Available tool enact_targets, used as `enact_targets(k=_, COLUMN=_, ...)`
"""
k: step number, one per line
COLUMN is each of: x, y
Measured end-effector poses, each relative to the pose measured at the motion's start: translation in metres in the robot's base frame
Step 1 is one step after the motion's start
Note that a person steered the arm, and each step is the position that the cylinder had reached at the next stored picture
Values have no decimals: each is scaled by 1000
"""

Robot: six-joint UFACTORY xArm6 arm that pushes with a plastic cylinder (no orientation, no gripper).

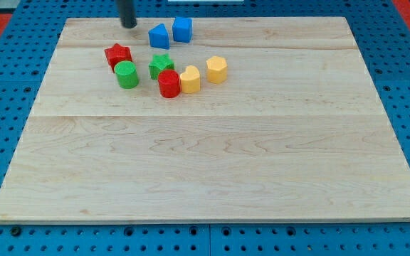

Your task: Move the yellow hexagon and the blue cube in opposite directions

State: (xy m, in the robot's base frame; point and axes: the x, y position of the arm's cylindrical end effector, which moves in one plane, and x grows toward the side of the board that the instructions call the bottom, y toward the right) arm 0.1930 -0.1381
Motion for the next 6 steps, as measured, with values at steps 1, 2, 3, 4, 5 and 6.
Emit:
enact_targets(k=1, x=3, y=61)
enact_targets(k=2, x=91, y=136)
enact_targets(k=3, x=146, y=139)
enact_targets(k=4, x=94, y=168)
enact_targets(k=5, x=86, y=120)
enact_targets(k=6, x=71, y=124)
